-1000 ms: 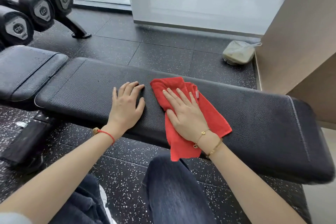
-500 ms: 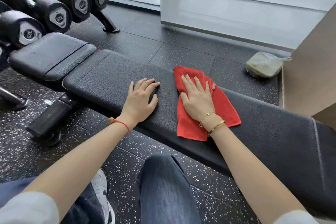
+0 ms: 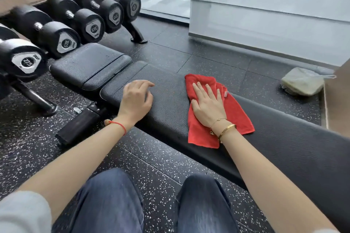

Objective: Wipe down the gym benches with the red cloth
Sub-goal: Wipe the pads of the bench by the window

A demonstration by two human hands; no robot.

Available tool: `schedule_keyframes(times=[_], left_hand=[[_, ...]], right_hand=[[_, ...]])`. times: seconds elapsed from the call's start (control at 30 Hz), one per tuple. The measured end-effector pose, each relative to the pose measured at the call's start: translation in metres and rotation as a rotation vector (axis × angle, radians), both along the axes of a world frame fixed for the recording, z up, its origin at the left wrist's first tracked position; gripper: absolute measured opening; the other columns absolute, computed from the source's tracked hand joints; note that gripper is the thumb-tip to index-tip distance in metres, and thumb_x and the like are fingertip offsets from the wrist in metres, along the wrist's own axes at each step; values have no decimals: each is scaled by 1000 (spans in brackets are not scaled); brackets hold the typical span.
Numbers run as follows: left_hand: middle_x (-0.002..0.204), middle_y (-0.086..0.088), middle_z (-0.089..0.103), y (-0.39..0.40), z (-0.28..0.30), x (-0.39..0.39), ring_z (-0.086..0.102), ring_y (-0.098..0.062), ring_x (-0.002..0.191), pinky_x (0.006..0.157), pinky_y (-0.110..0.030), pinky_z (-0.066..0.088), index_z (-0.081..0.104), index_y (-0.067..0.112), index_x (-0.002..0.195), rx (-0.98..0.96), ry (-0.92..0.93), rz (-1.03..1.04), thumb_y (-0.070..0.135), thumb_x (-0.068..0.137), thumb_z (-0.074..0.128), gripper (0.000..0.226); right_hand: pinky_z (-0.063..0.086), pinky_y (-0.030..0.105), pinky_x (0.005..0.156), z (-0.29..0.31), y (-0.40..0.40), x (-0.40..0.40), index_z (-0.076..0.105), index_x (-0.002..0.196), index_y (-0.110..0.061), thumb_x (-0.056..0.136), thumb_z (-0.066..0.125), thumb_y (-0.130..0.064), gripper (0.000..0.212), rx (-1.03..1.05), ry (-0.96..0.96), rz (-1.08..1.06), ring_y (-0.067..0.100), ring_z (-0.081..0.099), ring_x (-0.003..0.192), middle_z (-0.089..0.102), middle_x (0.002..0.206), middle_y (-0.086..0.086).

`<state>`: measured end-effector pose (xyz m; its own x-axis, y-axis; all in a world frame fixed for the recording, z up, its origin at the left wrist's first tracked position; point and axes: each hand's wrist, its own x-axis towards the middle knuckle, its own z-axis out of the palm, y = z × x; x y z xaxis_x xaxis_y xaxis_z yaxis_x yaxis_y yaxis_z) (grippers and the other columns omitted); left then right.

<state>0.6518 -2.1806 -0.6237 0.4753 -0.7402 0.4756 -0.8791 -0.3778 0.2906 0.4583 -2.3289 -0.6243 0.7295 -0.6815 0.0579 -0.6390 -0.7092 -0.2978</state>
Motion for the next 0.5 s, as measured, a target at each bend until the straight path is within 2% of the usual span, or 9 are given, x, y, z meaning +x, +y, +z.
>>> schedule_keyframes(times=[0.17,0.3,0.5], left_hand=[[126,-7,61,21,-1,83,50,-28,122,104,-44,35,61,13,123,54,21,114,15,90,54,34],[136,-6,55,18,-13,115,44,-26,130,112,-46,31,57,14,132,93,43,37,16,93,53,39],[135,-7,57,12,-26,127,46,-27,129,112,-43,33,61,12,128,49,124,-40,23,89,44,44]], right_hand=[[-6,47,121,1,16,81,11,155,-28,100,28,-38,58,12,6,11,17,3,151,9,163,-10],[-5,47,121,0,21,132,12,155,-30,100,27,-38,58,16,5,20,18,4,151,9,163,-10],[-5,46,122,3,24,190,12,155,-31,101,27,-38,57,36,15,22,16,4,151,9,163,-11]])
